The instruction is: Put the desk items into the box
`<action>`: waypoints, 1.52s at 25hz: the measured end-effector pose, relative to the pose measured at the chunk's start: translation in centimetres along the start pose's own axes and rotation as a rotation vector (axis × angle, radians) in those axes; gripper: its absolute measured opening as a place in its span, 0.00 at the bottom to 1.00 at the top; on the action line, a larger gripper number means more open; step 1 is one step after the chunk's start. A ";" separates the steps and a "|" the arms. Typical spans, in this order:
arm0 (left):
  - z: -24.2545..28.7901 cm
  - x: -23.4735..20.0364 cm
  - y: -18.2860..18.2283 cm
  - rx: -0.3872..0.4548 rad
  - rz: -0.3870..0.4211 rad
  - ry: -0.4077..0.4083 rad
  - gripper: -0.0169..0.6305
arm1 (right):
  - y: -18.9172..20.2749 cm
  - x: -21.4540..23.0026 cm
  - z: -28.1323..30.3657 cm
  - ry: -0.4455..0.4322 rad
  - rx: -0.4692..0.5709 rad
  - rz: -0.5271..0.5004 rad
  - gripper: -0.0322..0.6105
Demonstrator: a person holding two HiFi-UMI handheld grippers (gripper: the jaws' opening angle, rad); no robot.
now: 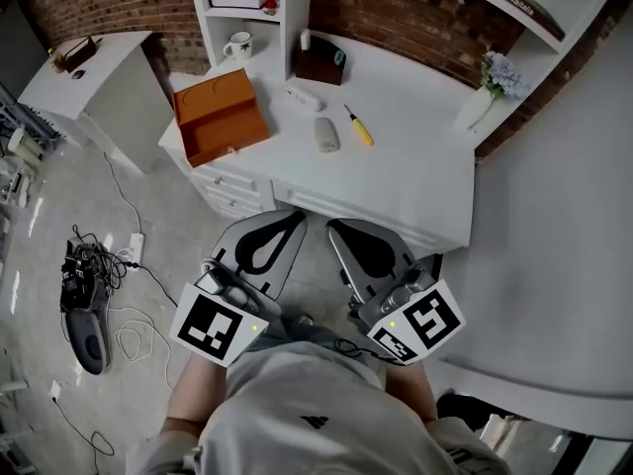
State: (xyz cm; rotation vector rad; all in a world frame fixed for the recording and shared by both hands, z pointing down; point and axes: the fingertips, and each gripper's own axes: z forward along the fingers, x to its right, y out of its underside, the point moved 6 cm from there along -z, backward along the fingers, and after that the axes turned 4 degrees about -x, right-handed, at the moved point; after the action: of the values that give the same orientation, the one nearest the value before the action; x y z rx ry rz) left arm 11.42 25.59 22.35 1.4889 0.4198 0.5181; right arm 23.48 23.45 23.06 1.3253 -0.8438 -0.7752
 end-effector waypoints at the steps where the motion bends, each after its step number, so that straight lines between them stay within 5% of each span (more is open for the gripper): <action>1: 0.1 0.1 0.0 0.000 0.000 0.001 0.05 | 0.1 0.1 -0.1 0.002 -0.003 0.002 0.06; 20: 4.9 0.5 0.3 0.000 -0.006 0.129 0.05 | 0.7 4.0 -1.9 0.144 -0.011 0.080 0.06; 38: 9.7 -9.1 0.3 0.013 -0.029 0.213 0.05 | -0.9 8.4 6.7 0.214 -0.035 0.058 0.06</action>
State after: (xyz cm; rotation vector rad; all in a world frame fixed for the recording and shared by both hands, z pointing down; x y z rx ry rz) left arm 9.33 12.45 22.66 1.4431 0.6116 0.6549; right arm 21.82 12.82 23.19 1.3201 -0.6920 -0.5887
